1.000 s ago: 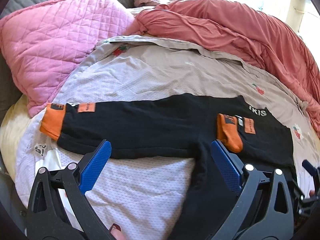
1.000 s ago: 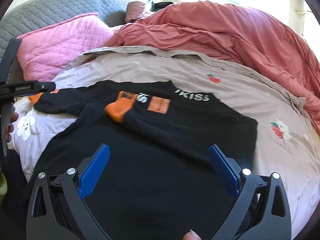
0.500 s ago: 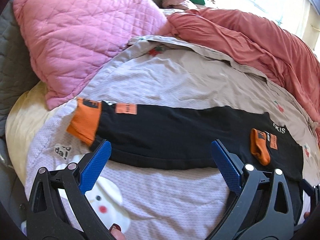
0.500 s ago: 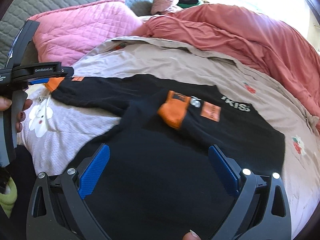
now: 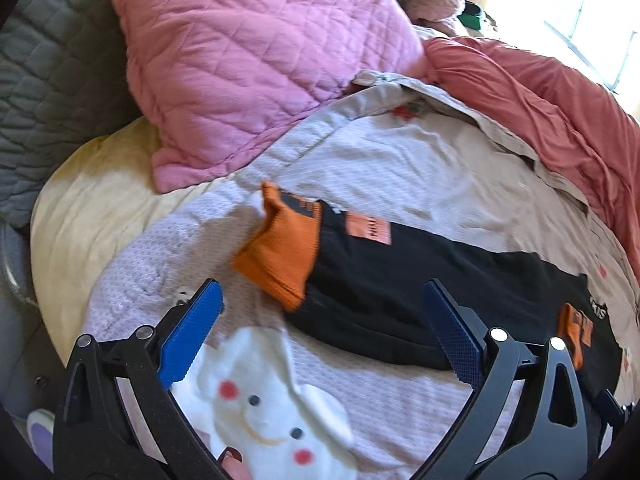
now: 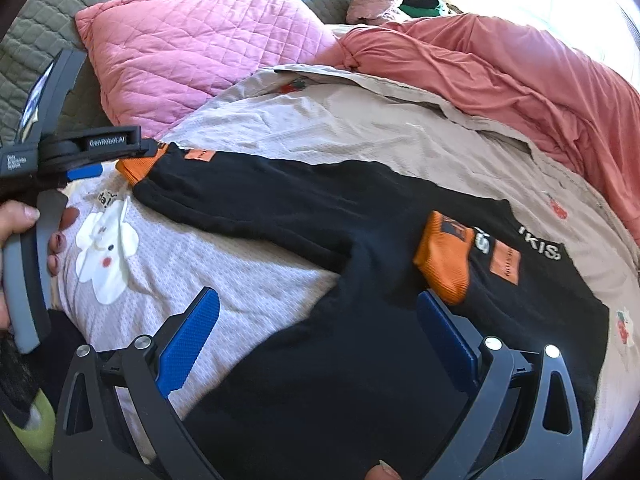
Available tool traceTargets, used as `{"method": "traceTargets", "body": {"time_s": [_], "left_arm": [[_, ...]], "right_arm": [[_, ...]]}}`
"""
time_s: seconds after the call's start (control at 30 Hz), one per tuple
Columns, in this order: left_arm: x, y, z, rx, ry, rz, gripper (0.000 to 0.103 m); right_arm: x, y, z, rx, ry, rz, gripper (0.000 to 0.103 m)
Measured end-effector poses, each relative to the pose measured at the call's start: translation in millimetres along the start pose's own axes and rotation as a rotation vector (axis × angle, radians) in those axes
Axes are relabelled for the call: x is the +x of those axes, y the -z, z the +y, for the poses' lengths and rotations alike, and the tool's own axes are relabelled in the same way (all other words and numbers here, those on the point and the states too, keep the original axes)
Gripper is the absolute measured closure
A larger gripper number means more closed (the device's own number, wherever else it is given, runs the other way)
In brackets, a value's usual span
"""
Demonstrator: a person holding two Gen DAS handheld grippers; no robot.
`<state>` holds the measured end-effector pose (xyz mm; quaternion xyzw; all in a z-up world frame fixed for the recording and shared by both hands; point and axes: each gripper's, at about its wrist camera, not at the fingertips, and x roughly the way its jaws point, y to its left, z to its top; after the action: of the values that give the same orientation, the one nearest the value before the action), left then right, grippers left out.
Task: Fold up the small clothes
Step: 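Close the left gripper on the other orange cuff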
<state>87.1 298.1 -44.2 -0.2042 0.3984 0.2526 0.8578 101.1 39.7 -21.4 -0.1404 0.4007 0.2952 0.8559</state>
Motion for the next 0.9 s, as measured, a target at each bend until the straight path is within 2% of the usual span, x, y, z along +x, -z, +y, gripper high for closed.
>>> {"method": "traceTargets", "body": {"time_s": [0.17, 0.2, 0.27, 0.3, 0.33, 0.37, 0.4, 0.43, 0.5, 0.57, 0.67, 0.73, 0.9], "left_arm": [[15, -2, 14, -0.06, -0.018, -0.01, 0.009], [16, -2, 16, -0.078, -0.012, -0.019, 0.011], [19, -4, 17, -0.093, -0.011, -0.036, 0.02], [21, -4, 17, -0.095, -0.011, -0.04, 0.035], [24, -4, 16, -0.093, -0.015, -0.041, 0.054], [26, -4, 15, -0.082, -0.016, -0.041, 0.065], [27, -3, 13, -0.072, -0.005, -0.04, 0.089], [27, -3, 12, -0.065, 0.012, -0.042, 0.094], [22, -4, 8, -0.055, 0.025, -0.061, 0.094], [8, -6, 1, -0.027, 0.045, -0.113, 0.094], [-11, -8, -17, 0.017, 0.127, -0.174, 0.095], [-18, -6, -36, 0.059, 0.177, -0.183, 0.095], [-26, 13, -102, 0.161, 0.422, -0.116, 0.095]], "right_arm": [[13, -2, 7, 0.018, -0.013, 0.027, 0.005], [14, -1, 8, 0.022, -0.014, 0.03, 0.005], [19, 3, 9, 0.038, -0.02, 0.044, 0.005], [21, 5, 9, 0.049, -0.023, 0.052, 0.005], [22, 7, 9, 0.058, -0.025, 0.059, 0.005], [22, 9, 9, 0.064, -0.027, 0.064, 0.005], [23, 11, 8, 0.072, -0.029, 0.068, 0.005], [22, 13, 7, 0.079, -0.029, 0.071, 0.005], [19, 17, 3, 0.088, -0.023, 0.068, 0.005], [13, 21, -4, 0.104, -0.013, 0.06, 0.005], [3, 30, -27, 0.144, 0.01, 0.051, 0.005], [-3, 39, -51, 0.176, 0.052, 0.055, 0.005], [-24, 62, -114, 0.3, 0.15, 0.06, 0.005]]}}
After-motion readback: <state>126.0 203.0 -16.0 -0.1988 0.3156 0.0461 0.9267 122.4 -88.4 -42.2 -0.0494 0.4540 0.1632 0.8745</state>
